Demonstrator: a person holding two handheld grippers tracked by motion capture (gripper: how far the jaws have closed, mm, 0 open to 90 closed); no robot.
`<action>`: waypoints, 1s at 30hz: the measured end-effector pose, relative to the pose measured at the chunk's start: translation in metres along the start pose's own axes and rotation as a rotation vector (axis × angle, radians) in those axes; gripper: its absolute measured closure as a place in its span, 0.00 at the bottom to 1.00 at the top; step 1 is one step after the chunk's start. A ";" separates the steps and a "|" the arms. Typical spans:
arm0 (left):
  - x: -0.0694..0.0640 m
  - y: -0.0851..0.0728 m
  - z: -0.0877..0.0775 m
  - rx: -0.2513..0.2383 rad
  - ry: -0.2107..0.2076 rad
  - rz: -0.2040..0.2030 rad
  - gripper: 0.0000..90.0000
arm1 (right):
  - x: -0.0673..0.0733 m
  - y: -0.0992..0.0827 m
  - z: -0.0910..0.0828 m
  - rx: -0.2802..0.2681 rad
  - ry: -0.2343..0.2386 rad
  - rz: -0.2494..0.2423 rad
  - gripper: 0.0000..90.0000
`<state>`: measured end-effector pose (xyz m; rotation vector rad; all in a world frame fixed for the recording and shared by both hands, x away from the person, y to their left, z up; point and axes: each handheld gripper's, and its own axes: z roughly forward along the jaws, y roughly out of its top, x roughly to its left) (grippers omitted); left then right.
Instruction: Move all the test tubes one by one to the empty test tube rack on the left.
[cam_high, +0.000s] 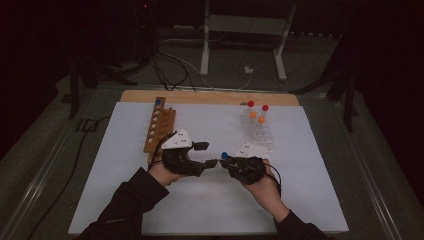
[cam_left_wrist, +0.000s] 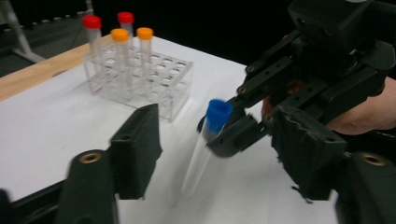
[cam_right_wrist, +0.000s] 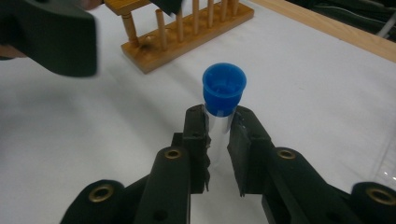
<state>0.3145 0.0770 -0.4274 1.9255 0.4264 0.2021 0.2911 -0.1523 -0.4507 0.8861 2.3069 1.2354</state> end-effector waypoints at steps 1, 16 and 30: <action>-0.001 0.001 0.002 0.002 -0.005 0.005 0.43 | 0.001 0.000 0.000 0.000 0.005 0.002 0.86; -0.002 0.002 0.025 0.038 -0.009 0.033 0.73 | 0.005 0.000 -0.001 -0.006 0.025 0.002 0.86; -0.002 0.003 0.024 0.050 -0.001 0.066 0.86 | 0.003 0.000 -0.002 -0.011 0.038 0.019 0.85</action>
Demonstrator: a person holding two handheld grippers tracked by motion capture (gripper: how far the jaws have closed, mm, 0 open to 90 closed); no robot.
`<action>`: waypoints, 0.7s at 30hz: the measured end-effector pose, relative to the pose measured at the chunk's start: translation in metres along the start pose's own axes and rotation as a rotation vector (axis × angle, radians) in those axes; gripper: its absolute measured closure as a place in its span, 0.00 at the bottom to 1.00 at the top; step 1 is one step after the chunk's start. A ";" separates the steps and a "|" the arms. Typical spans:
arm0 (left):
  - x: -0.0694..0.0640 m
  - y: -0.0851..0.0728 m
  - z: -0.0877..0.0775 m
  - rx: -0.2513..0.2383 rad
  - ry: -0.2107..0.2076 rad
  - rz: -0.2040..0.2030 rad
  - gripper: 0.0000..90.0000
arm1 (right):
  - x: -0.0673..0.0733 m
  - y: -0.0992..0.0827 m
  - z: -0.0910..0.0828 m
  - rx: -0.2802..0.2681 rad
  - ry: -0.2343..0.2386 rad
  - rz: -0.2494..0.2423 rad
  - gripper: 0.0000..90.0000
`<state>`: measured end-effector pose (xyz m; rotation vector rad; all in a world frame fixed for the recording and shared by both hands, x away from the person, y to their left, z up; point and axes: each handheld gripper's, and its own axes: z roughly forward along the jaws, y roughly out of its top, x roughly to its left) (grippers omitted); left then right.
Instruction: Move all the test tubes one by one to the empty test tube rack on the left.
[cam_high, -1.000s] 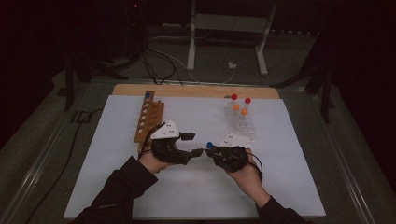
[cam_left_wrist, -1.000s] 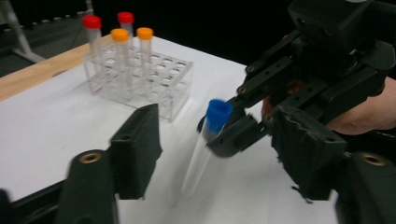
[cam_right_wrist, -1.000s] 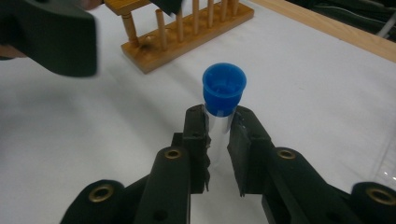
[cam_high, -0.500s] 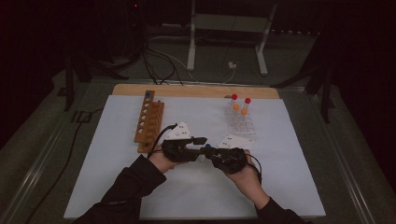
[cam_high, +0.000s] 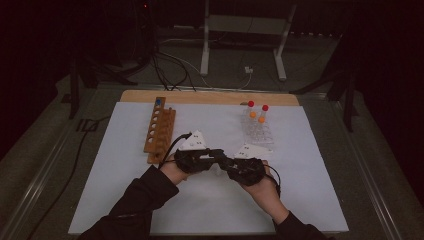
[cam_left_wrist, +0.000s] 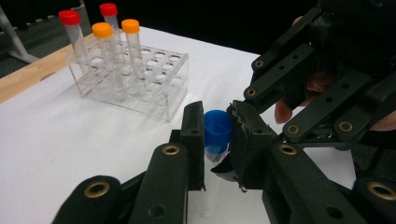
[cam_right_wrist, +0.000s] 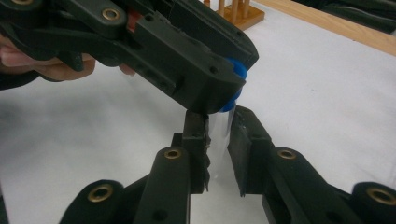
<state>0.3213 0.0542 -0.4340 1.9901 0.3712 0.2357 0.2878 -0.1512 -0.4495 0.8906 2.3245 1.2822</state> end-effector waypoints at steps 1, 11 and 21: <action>0.000 0.000 -0.001 0.002 0.005 0.005 0.86 | 0.000 0.000 0.000 0.000 0.001 -0.004 0.84; 0.015 0.002 -0.023 -0.043 0.071 -0.029 0.86 | -0.001 0.000 -0.010 -0.066 0.009 0.000 0.46; 0.041 0.009 -0.057 -0.077 0.182 -0.052 0.86 | -0.002 0.001 -0.014 -0.094 0.000 0.021 0.16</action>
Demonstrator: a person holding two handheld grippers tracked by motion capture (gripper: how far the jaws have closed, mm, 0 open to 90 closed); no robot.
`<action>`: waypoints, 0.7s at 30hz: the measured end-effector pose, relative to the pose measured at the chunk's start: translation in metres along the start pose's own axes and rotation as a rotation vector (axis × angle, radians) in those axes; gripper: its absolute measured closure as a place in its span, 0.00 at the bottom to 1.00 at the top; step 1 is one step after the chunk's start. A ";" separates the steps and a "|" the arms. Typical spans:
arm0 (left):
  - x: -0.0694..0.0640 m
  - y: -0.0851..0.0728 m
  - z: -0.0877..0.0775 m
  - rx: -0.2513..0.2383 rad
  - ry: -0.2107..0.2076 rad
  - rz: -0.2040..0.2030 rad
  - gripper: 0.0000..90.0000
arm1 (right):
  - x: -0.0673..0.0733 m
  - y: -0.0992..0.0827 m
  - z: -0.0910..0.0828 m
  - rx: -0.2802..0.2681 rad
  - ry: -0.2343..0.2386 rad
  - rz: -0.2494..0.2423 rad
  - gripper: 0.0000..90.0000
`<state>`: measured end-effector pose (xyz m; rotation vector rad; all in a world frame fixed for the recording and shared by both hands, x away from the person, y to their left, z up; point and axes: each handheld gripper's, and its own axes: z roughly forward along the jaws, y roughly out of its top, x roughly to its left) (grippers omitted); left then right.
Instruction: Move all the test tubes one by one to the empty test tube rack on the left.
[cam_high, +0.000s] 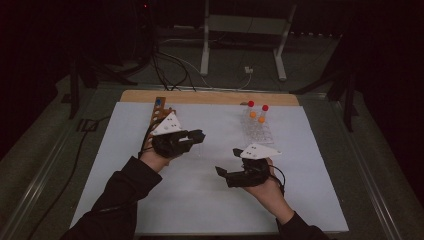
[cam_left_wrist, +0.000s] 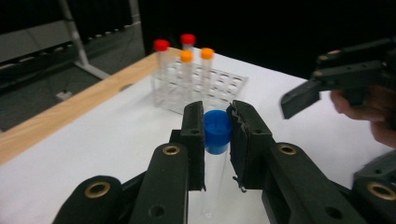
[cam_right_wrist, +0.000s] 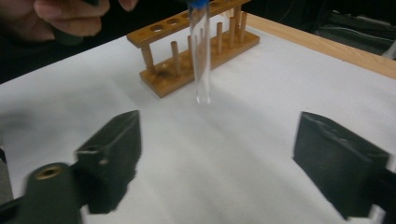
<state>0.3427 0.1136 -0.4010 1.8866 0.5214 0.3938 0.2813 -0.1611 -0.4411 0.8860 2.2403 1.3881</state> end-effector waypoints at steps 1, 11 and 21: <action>0.003 0.001 -0.003 -0.001 0.013 -0.003 0.86 | 0.000 0.000 0.000 0.000 -0.003 0.000 0.14; 0.035 0.007 -0.021 -0.016 0.127 -0.018 0.86 | -0.003 0.001 -0.003 -0.018 -0.009 0.029 0.01; 0.065 0.011 -0.030 -0.023 0.240 -0.040 0.86 | -0.006 -0.001 -0.004 -0.019 -0.008 0.016 0.00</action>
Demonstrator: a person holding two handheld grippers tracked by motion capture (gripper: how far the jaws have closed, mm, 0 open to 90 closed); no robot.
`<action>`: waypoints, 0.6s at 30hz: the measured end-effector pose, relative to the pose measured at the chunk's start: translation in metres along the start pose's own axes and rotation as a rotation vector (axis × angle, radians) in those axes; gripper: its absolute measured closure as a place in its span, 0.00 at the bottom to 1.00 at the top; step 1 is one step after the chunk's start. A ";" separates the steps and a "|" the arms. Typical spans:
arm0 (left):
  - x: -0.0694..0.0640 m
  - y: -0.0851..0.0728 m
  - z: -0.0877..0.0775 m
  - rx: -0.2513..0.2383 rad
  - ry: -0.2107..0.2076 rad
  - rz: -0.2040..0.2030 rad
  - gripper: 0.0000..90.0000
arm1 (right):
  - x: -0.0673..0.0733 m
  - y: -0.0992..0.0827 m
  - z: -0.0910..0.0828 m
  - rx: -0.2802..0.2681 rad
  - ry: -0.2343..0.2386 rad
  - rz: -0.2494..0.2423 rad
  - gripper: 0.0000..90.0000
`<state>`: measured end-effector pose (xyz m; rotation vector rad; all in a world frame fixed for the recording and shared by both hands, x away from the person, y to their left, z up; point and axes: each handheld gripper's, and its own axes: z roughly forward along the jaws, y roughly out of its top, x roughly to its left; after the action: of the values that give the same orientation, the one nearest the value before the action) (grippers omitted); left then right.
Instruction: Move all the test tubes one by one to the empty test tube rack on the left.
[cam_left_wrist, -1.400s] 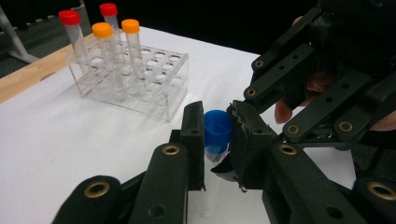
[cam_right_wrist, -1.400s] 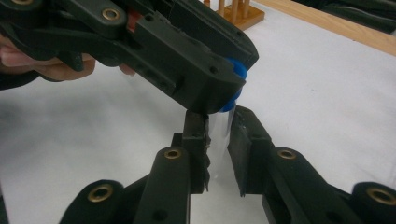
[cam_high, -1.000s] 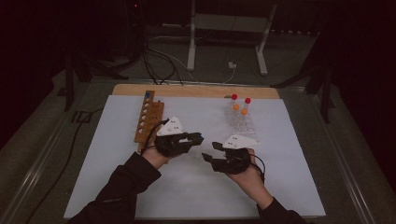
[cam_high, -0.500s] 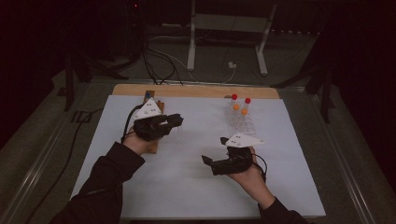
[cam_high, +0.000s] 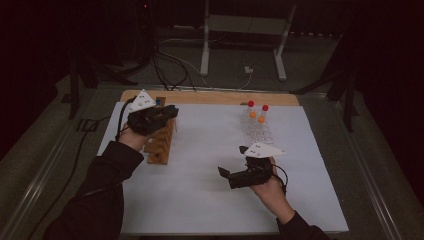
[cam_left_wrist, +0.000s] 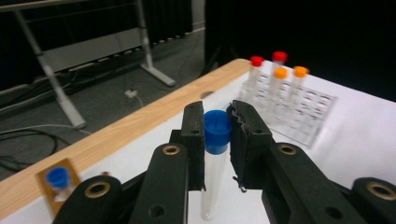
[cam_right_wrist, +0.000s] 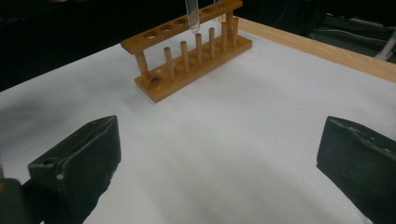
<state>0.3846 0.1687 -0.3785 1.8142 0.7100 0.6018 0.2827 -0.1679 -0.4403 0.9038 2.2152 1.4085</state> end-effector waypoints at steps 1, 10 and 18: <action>0.003 0.001 0.000 -0.002 0.009 -0.003 0.86 | 0.000 0.000 0.000 -0.001 0.001 0.001 0.00; 0.029 0.005 0.001 -0.005 0.132 -0.024 0.86 | -0.002 0.000 -0.001 -0.002 0.012 0.002 0.00; 0.046 0.004 0.010 -0.018 0.219 -0.030 0.86 | -0.002 0.000 -0.002 0.002 0.021 -0.001 0.00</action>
<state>0.4240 0.1939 -0.3748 1.7348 0.8735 0.7928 0.2830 -0.1704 -0.4401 0.8922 2.2321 1.4223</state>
